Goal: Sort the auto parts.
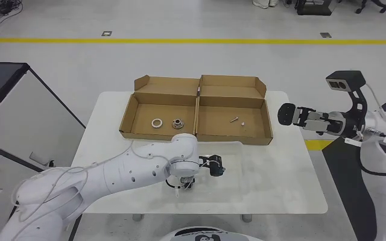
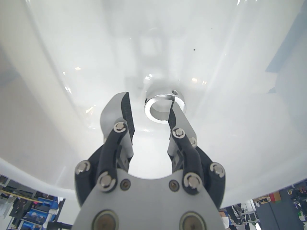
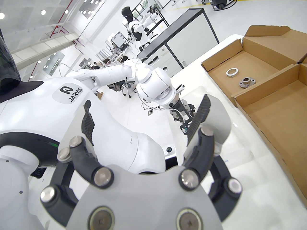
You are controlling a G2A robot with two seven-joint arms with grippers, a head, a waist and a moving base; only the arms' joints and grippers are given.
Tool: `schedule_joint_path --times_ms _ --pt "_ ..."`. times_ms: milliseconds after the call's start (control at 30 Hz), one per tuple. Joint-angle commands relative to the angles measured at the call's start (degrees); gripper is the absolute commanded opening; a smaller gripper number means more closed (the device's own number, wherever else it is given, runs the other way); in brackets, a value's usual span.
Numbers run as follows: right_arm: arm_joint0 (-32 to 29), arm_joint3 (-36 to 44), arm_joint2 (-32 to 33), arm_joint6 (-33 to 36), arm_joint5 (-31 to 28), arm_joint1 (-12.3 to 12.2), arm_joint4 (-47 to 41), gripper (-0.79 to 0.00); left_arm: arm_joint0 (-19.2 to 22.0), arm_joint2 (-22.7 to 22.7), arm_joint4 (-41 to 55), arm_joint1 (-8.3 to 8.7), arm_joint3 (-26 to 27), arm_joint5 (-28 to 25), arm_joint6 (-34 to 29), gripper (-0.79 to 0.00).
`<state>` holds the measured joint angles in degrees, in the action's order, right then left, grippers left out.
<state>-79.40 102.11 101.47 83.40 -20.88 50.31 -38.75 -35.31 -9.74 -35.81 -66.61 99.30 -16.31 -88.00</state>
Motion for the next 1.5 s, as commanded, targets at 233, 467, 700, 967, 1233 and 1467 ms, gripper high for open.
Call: schedule_joint_path --times_ms 233,467,700,967,1233,1467 --pt "0.0 0.0 0.0 0.0 0.0 0.0 0.0 0.0 -0.9 0.0 -1.5 -1.36 -2.2 0.0 0.0 -0.416" --pt "0.0 0.0 0.0 0.0 0.0 0.0 0.0 0.0 -1.1 0.0 -1.6 -1.2 -2.5 0.0 0.0 -0.449" --pt "0.0 0.0 0.0 0.0 0.0 0.0 0.0 0.0 -1.6 0.0 -1.4 -1.24 -2.2 0.0 0.0 -0.502" --pt "0.0 0.0 0.0 0.0 0.0 0.0 0.0 0.0 -1.7 0.0 -1.4 -1.49 -2.6 0.0 0.0 -0.505" --pt "0.0 0.0 0.0 0.0 0.0 0.0 0.0 0.0 -1.9 0.0 -2.0 -1.64 -3.1 0.0 0.0 -0.499" --pt "0.0 0.0 0.0 0.0 0.0 0.0 0.0 0.0 -2.5 0.0 -2.7 -2.03 -3.7 0.0 0.0 -0.57"
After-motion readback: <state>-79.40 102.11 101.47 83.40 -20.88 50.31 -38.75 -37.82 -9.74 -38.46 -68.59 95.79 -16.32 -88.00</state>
